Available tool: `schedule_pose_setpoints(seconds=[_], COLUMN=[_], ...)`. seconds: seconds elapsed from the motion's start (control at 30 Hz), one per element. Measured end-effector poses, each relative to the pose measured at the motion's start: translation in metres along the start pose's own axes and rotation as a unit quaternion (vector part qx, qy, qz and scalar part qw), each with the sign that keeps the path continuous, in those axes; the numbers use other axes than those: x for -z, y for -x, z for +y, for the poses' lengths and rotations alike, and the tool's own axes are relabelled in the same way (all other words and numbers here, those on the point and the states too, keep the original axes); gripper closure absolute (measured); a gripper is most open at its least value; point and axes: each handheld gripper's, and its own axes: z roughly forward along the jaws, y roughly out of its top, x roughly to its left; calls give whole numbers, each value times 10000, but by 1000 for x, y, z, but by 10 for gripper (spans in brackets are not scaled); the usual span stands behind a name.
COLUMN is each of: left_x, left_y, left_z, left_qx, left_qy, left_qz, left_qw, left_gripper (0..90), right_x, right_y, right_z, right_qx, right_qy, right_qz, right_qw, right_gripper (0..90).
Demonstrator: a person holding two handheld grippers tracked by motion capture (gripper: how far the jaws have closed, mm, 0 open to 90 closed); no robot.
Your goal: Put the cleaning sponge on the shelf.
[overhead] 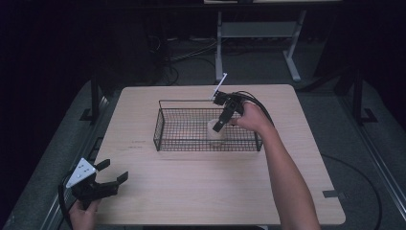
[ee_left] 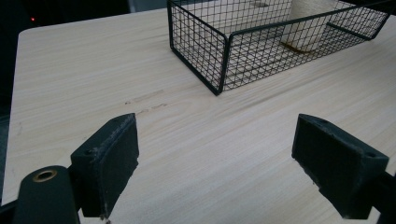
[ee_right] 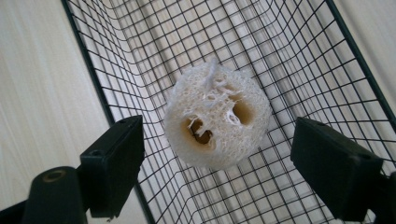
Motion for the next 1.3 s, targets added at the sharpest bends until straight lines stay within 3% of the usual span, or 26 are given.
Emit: schedule_pose_setpoints(seconds=[0.83,1.3], left_x=[0,-1], left_y=[0,1], left_z=[1,0], left_qx=[-35,-36], left_qy=[20,-5], left_qz=[0,-12], left_qw=[10000,10000], left_gripper=[139,139], right_x=[28,41], right_y=[-17,-21], right_z=[-9,-37], right_qx=[141,65], right_qy=[153,247], right_qz=[-92,-130], right_qw=[9997,9996], right_gripper=[170,169])
